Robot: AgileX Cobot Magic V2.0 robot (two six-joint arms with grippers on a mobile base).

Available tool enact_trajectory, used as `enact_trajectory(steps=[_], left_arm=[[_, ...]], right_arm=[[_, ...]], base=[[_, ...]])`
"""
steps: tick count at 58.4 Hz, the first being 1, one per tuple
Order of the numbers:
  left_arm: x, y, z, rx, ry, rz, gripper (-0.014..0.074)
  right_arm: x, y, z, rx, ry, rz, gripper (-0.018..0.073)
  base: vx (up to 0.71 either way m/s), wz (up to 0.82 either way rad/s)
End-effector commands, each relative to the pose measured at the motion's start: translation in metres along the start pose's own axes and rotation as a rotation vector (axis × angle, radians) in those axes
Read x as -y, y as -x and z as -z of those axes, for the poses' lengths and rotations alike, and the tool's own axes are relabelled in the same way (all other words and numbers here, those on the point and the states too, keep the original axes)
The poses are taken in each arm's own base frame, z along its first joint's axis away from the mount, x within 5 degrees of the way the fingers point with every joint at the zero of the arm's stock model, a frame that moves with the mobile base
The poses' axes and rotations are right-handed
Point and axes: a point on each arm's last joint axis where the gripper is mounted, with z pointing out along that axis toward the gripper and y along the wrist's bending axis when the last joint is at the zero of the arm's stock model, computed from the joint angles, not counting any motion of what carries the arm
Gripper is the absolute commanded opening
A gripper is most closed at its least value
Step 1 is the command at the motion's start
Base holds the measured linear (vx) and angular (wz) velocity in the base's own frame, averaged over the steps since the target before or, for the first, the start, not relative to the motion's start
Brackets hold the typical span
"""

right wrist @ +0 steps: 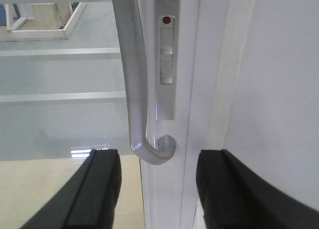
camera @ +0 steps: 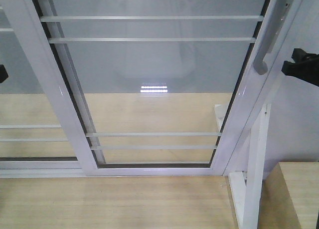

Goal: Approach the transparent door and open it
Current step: 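Reach the open right gripper to the grey handle and close on it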

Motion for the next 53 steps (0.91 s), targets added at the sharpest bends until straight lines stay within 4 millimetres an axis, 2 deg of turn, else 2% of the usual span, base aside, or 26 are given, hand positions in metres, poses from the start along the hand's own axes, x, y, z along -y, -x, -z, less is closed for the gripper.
enact_trajectory(steps=[1, 17, 31, 53], left_arm=[[0.002, 0.02, 0.004, 0.119, -0.009, 0.015, 0.0374], [0.002, 0.02, 0.004, 0.119, -0.009, 0.014, 0.0374], [0.002, 0.019, 0.004, 0.115, -0.009, 0.014, 0.0374], [0.003, 0.017, 0.004, 0.089, -0.01, 0.014, 0.0374]], right_arm=[[0.0, 0.027, -0.009, 0.144, 0.006, 0.021, 0.043], [-0.002, 0.048, -0.054, 0.156, 0.036, 0.053, 0.043], [-0.004, 0.061, -0.082, 0.191, 0.054, 0.089, 0.0429], [-0.005, 0.069, -0.121, 0.201, 0.065, 0.056, 0.0428]], base=[[0.0, 0.0], [0.0, 0.0], [0.0, 0.0], [0.0, 0.0]])
